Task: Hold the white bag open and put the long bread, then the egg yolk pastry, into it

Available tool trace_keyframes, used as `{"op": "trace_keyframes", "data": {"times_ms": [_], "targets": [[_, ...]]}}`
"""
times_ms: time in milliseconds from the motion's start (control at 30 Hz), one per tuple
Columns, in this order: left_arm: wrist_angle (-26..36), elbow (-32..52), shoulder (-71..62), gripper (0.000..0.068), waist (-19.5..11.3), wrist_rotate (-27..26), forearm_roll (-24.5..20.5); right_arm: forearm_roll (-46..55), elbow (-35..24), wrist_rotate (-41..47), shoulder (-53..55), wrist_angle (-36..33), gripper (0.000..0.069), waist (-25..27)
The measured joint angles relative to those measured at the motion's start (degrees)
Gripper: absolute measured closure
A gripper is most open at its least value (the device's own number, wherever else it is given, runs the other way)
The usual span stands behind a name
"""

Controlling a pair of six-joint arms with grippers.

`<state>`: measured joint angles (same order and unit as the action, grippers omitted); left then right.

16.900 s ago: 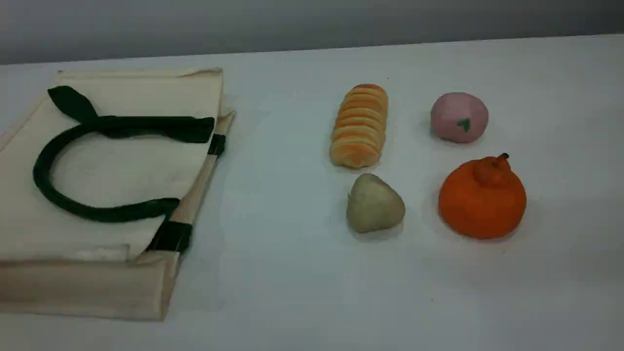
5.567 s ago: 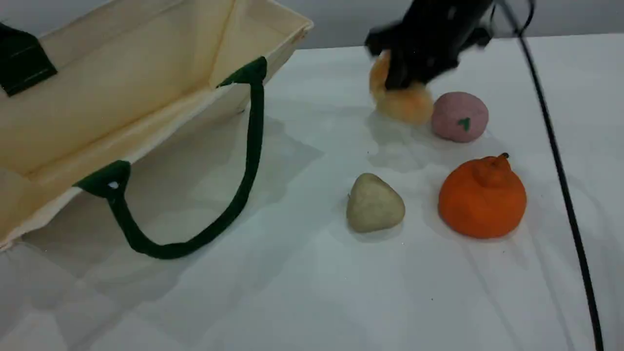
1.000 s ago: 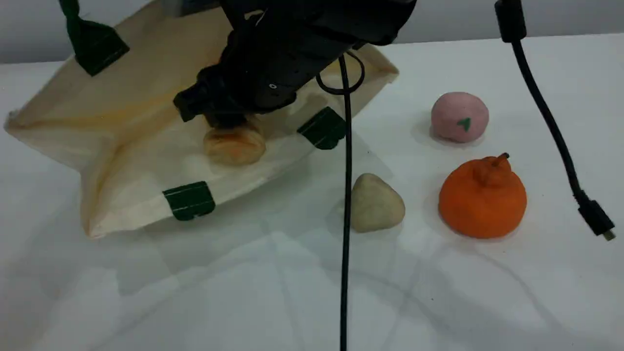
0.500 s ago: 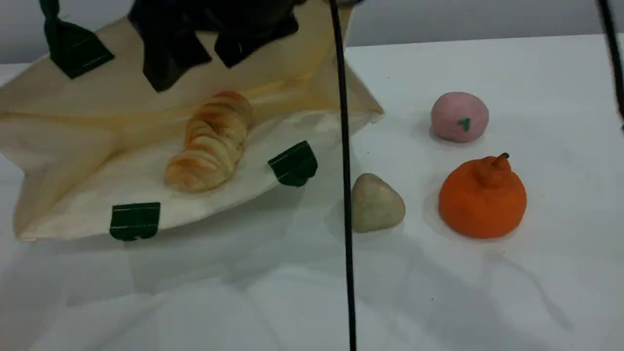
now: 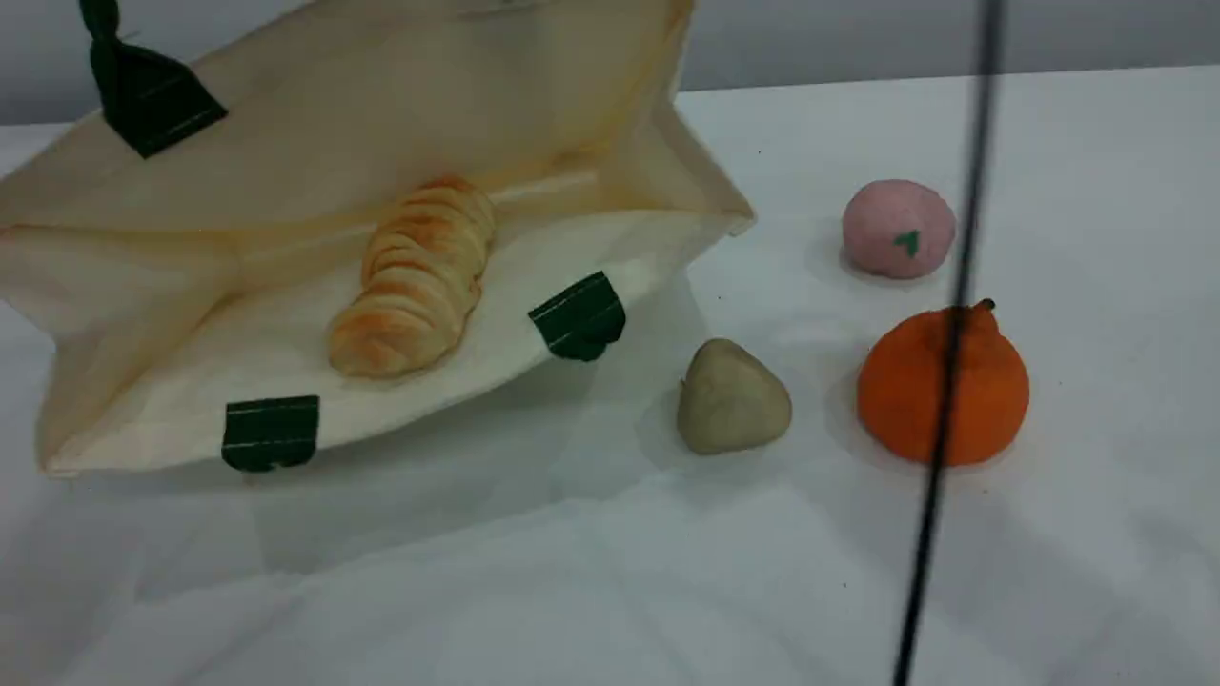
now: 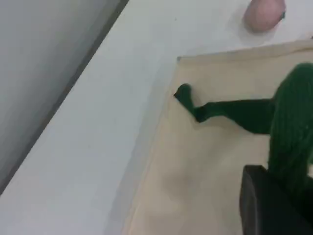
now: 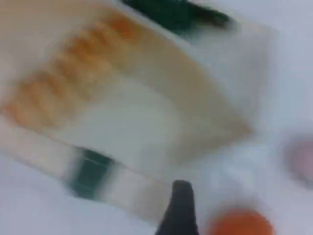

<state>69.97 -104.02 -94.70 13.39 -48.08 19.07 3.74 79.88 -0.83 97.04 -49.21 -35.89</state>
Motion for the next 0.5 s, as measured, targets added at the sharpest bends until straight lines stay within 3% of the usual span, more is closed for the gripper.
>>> {"op": "trace_keyframes", "data": {"times_ms": [100, 233, 500], "targets": [[0.0, 0.0, 0.0, 0.0601, 0.0, 1.5, -2.5, 5.8, -0.1, 3.7, 0.2, -5.1, 0.0111, 0.9], [0.0, 0.0, 0.0, 0.0601, -0.1, 4.1, -6.8, 7.6, -0.1, 3.6, 0.3, -6.2, 0.0111, 0.9], [0.0, 0.0, 0.0, 0.0601, -0.1, 4.5, -8.8, -1.3, -1.2, 1.7, 5.0, -4.1, 0.0111, 0.9]]}}
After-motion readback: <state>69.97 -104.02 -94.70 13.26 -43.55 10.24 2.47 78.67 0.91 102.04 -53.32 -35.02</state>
